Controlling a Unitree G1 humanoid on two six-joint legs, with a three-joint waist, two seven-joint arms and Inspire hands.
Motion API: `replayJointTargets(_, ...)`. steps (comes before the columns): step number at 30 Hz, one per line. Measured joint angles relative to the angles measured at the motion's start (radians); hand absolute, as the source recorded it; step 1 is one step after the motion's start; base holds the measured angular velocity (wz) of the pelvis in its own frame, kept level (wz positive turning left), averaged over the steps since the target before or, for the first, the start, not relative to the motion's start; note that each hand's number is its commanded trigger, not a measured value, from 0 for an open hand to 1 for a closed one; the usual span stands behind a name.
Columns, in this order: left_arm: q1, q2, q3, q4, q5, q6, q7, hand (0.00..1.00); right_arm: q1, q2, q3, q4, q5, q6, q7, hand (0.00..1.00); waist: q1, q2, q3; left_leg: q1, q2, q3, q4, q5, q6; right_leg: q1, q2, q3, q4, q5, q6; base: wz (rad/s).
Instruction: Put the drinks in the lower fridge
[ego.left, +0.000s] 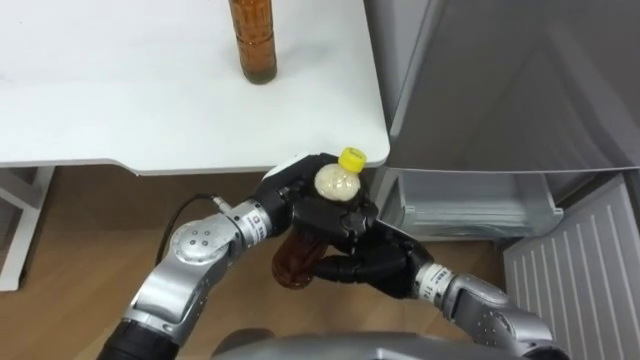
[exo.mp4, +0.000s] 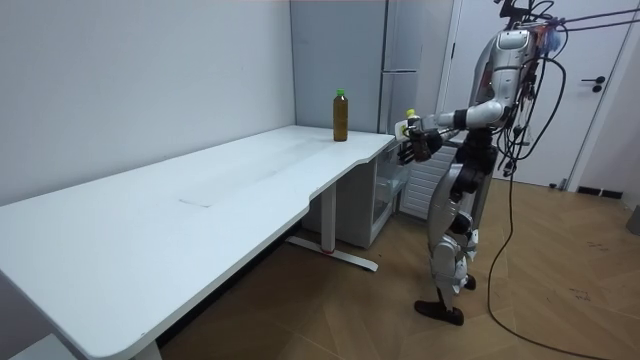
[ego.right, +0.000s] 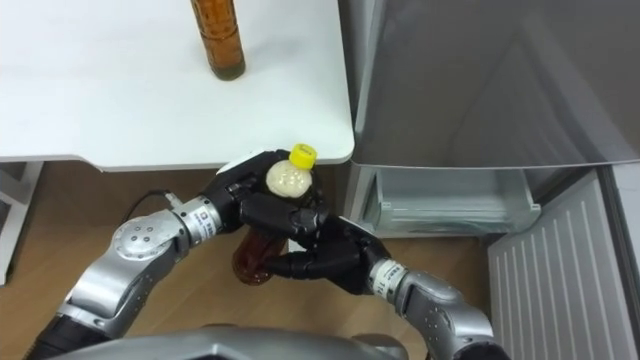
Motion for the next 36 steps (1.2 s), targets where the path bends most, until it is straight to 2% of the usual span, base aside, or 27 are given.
replayJointTargets(9,-0.001,0.000,-0.005,0.000,-0.002,0.000,0.011,1.00,0.000,-0.002,0.015,0.000,0.023,-0.004,0.000,0.00,0.000,0.006,0.0015,-0.007,0.003,0.001,0.003,-0.001,-0.001,-0.003,0.003,0.001,-0.001,0.000,0.000,0.00)
replayJointTargets(21,-0.053,0.000,-0.022,0.000,-0.001,0.000,0.026,1.00,0.000,0.002,0.022,-0.007,0.161,-0.010,0.000,0.00,0.001,-0.001,-0.0003,-0.035,0.005,0.000,0.012,-0.001,-0.001,-0.025,0.003,-0.001,0.006,0.002,-0.003,0.00)
replayJointTargets(32,-0.065,0.000,0.003,-0.005,-0.097,0.001,0.049,1.00,-0.001,0.002,0.022,-0.012,0.281,-0.009,0.002,0.00,0.000,0.010,-0.0026,-0.036,0.013,0.015,0.026,-0.007,-0.002,-0.034,0.009,0.020,0.016,0.002,-0.002,-0.05)
replayJointTargets(33,-0.065,0.000,0.004,-0.006,-0.106,0.001,0.053,1.00,-0.001,0.002,0.022,-0.012,0.291,-0.009,0.002,0.05,0.000,0.012,-0.0036,-0.035,0.013,0.018,0.026,-0.007,-0.001,-0.034,0.009,0.023,0.017,0.002,-0.002,-0.05)
replayJointTargets(34,-0.065,0.000,0.004,-0.012,-0.106,0.002,0.055,1.00,-0.001,0.002,0.022,-0.012,0.306,-0.008,0.002,0.17,-0.001,0.012,-0.0038,-0.036,0.013,0.019,0.026,-0.007,-0.001,-0.034,0.009,0.024,0.017,0.002,-0.002,-0.04)
replayJointTargets(35,-0.065,0.000,0.004,-0.013,-0.107,0.002,0.056,1.00,-0.001,0.002,0.022,-0.012,0.311,-0.008,0.002,0.46,-0.001,0.011,-0.0039,-0.036,0.013,0.019,0.026,-0.007,-0.001,-0.033,0.009,0.024,0.017,0.002,-0.002,0.00)
replayJointTargets(36,-0.065,0.000,0.004,-0.017,-0.108,0.008,0.056,1.00,-0.001,0.002,0.022,-0.013,0.316,-0.008,0.002,0.53,-0.001,0.011,-0.0042,-0.035,0.013,0.020,0.026,-0.007,-0.001,-0.032,0.009,0.025,0.017,0.002,-0.002,0.00)
